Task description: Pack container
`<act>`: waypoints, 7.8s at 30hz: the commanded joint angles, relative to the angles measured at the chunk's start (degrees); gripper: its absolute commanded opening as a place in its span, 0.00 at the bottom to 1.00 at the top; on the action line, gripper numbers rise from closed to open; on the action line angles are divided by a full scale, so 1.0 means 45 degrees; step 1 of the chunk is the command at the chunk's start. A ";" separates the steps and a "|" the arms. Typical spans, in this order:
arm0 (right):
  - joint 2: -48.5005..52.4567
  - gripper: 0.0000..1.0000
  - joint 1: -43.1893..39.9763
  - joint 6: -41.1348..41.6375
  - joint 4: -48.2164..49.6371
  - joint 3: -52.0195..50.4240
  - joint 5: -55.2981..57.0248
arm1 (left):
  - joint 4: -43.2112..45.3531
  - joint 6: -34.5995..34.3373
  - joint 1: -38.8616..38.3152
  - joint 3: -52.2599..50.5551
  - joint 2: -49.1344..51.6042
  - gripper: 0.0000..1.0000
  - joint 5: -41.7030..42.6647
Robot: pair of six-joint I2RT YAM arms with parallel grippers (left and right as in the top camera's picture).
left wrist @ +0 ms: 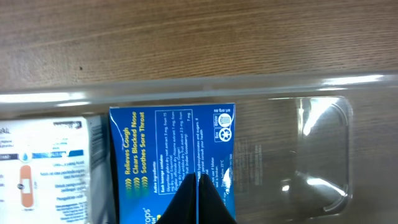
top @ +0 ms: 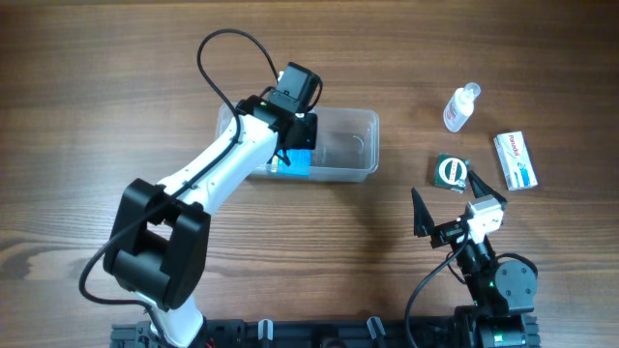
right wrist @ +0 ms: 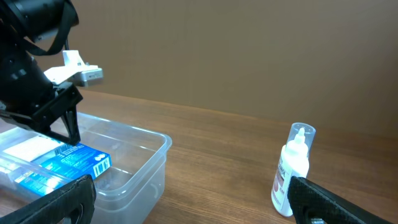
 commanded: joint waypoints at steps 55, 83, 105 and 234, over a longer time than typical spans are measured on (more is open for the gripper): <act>-0.0087 1.00 -0.0053 -0.0068 0.0039 -0.0015 0.0073 | -0.0039 -0.0806 -0.1307 0.0865 0.2127 0.06 -0.0918; -0.0087 1.00 -0.0049 -0.0068 0.0039 -0.0015 0.0073 | 0.0423 -0.0816 -0.1195 0.0874 0.0937 0.09 -0.1817; -0.0087 1.00 -0.0053 -0.0073 0.0039 -0.0015 0.0078 | -0.0967 -0.0447 0.7597 0.0869 -0.3507 1.00 -0.1909; 1.8185 0.57 0.3123 0.5561 -0.9850 1.6636 0.2744 | -0.0967 -0.0447 0.8340 0.0869 -0.3507 1.00 -0.1909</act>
